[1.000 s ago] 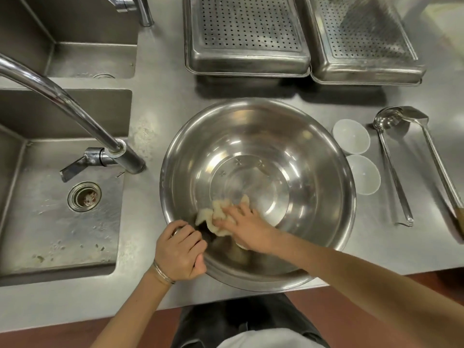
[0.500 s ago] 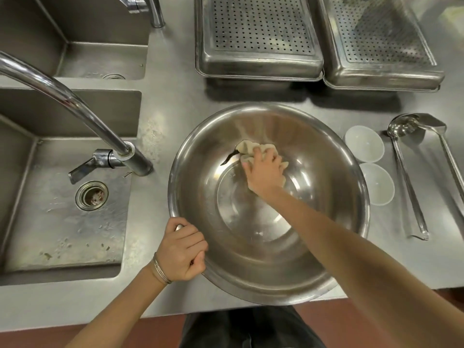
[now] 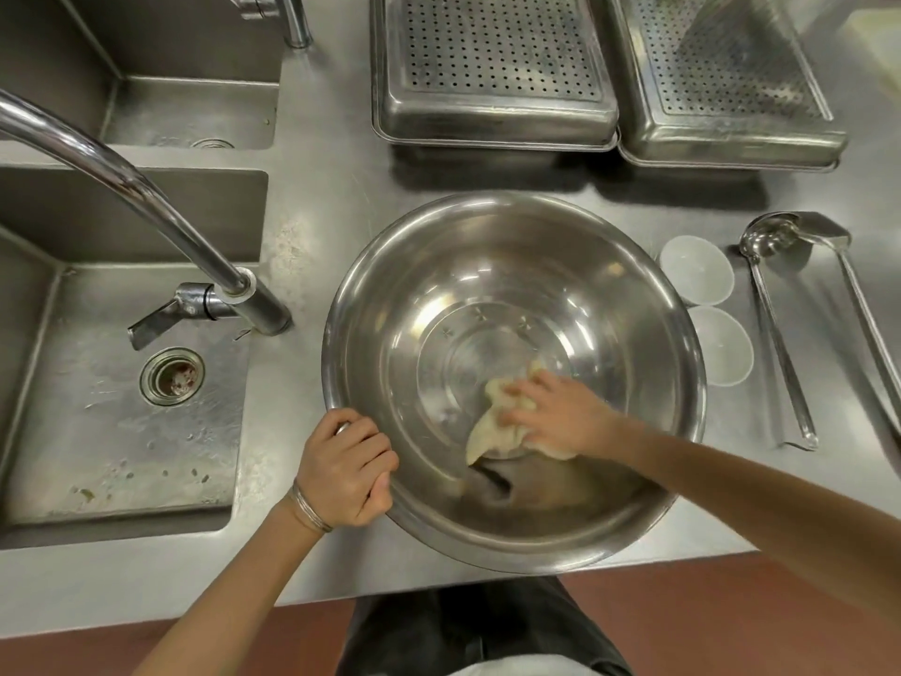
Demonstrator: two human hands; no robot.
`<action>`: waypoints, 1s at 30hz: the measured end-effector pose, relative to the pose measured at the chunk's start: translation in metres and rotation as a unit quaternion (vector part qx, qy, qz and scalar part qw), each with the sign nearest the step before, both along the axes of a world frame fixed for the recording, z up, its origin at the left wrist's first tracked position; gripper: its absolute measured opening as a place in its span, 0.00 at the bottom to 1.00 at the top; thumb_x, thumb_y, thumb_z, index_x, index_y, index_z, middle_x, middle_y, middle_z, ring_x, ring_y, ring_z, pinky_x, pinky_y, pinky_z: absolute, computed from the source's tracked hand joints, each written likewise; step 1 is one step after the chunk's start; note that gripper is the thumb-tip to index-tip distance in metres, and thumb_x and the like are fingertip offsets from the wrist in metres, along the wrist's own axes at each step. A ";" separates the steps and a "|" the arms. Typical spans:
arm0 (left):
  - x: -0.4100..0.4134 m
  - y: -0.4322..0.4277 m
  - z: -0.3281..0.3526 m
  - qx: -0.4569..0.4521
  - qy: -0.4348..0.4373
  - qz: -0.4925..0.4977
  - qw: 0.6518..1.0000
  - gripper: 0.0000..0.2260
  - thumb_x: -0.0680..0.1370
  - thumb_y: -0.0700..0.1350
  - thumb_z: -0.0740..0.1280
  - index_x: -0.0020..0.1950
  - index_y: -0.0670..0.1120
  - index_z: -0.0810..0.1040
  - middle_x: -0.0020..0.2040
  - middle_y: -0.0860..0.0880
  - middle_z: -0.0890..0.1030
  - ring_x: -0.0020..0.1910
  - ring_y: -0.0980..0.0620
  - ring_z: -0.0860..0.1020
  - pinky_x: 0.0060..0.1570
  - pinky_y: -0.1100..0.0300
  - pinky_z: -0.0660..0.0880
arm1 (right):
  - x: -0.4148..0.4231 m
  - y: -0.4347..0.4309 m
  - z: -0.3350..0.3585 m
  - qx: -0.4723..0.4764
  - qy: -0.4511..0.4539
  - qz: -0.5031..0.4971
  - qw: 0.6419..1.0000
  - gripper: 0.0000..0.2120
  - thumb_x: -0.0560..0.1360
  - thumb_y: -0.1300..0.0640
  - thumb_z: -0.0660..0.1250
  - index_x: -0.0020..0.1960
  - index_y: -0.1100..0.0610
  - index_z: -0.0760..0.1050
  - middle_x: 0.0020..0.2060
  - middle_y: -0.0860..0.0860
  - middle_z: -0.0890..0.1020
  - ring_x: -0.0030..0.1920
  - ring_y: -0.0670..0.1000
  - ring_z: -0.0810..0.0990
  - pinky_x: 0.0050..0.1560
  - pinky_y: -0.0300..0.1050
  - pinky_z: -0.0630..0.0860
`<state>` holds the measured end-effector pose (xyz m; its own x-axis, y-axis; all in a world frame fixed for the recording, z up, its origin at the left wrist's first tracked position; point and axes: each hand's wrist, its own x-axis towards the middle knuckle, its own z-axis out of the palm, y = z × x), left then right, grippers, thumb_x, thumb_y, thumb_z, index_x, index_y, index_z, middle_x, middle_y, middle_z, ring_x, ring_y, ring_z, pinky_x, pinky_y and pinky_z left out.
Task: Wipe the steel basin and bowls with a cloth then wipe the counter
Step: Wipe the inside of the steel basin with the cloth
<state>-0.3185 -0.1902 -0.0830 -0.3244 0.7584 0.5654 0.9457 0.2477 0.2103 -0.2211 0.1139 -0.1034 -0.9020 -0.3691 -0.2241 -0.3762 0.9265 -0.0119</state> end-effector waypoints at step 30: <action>0.031 0.004 -0.004 0.027 0.051 0.052 0.997 0.16 0.73 0.42 0.54 0.28 0.45 0.75 0.28 0.49 0.75 0.34 0.50 0.68 0.42 0.57 0.67 | 0.023 -0.018 0.066 0.091 -0.274 -0.057 0.956 0.16 0.79 0.50 0.56 0.65 0.44 0.71 0.63 0.44 0.70 0.61 0.49 0.69 0.53 0.42 0.67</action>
<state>-0.2871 -0.1863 -0.0872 -0.3386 0.6911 0.6385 0.9327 0.3360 0.1309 -0.1982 0.0963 -0.0372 -0.6629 -0.1857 -0.7253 -0.2569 0.9664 -0.0126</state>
